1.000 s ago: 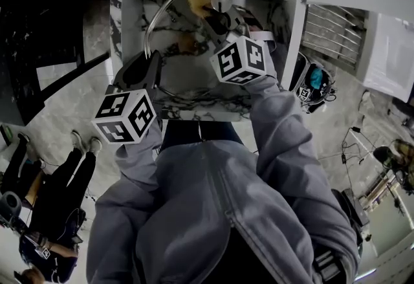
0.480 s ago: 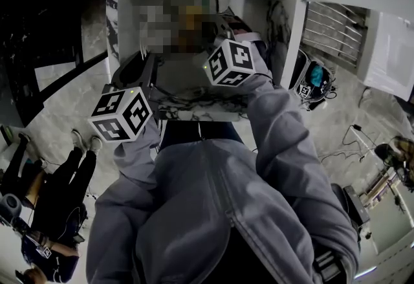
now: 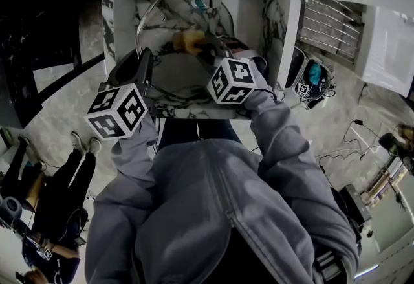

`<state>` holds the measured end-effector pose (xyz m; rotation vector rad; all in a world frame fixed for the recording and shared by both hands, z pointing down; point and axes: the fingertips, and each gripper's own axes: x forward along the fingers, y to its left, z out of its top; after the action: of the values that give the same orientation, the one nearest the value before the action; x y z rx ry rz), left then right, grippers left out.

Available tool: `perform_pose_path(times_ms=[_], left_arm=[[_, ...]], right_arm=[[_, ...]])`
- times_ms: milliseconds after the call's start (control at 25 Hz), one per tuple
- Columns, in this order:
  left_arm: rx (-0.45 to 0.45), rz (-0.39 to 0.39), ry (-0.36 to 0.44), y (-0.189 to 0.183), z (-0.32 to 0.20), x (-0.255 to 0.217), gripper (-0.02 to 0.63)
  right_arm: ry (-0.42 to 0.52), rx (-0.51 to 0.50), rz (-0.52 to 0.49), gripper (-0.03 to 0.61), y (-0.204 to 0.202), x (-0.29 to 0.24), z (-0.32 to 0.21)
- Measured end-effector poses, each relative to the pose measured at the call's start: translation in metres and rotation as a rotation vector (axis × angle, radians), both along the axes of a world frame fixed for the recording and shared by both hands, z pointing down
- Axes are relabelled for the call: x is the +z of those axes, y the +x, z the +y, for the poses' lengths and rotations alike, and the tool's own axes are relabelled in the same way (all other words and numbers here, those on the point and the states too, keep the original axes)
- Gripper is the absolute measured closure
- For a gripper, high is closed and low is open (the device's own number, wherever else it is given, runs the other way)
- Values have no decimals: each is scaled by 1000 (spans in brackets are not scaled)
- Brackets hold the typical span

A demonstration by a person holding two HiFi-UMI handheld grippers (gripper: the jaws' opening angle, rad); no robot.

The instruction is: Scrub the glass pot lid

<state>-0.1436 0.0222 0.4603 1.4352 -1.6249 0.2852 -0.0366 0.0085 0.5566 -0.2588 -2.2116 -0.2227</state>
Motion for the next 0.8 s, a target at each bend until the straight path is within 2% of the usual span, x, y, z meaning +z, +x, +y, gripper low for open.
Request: perform_pose_path(times_ms=[120, 440, 680, 800], left_arm=[[-2, 1, 3, 0, 0, 0, 529], [20, -35, 3, 1, 0, -2, 534], [41, -61, 1, 2, 1, -2, 534], [53, -68, -1, 3, 1, -2, 534]], right_arm=[[-69, -50, 40, 522, 11, 0, 18], [-338, -280, 156, 522, 42, -3, 80], [-528, -357, 229, 522, 57, -5, 106], [-563, -364, 222, 522, 59, -9, 106]])
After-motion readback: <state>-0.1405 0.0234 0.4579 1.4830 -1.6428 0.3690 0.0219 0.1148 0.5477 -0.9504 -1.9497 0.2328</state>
